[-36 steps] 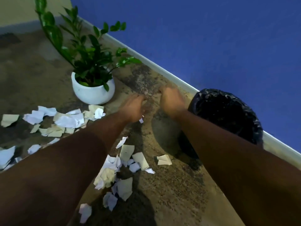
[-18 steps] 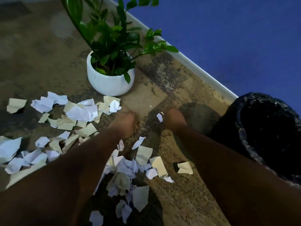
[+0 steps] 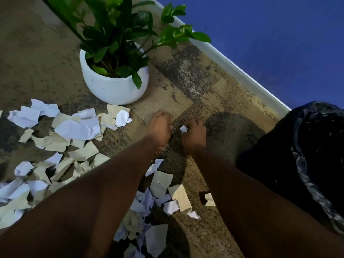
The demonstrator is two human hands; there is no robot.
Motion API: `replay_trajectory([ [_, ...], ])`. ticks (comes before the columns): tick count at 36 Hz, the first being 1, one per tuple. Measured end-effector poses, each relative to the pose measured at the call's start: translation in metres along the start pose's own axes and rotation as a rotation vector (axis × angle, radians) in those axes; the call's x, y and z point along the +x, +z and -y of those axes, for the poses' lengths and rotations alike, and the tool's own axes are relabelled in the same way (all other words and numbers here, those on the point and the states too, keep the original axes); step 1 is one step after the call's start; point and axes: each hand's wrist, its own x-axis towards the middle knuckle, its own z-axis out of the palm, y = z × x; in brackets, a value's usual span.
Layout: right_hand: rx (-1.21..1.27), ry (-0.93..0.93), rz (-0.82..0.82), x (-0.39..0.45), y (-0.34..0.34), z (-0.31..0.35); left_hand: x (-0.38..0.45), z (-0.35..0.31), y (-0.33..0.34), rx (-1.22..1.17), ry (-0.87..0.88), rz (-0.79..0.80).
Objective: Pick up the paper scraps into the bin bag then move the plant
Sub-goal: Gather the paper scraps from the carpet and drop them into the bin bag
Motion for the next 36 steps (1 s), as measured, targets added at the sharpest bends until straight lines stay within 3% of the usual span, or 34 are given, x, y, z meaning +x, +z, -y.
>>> replay_trajectory([
  [12,0.133,0.095,-0.059,0.014,0.011,-0.008,0.031,-0.015,0.008,0.122,-0.106,-0.106],
  [20,0.173,0.069,-0.031,0.017,0.013,-0.014,0.032,-0.017,0.014,0.278,0.027,-0.132],
  [29,0.201,0.076,0.048,0.022,0.008,-0.017,0.009,-0.002,0.003,0.198,-0.049,-0.091],
  [36,0.099,0.152,0.255,0.021,-0.018,-0.005,-0.035,0.005,-0.013,0.198,-0.082,-0.084],
])
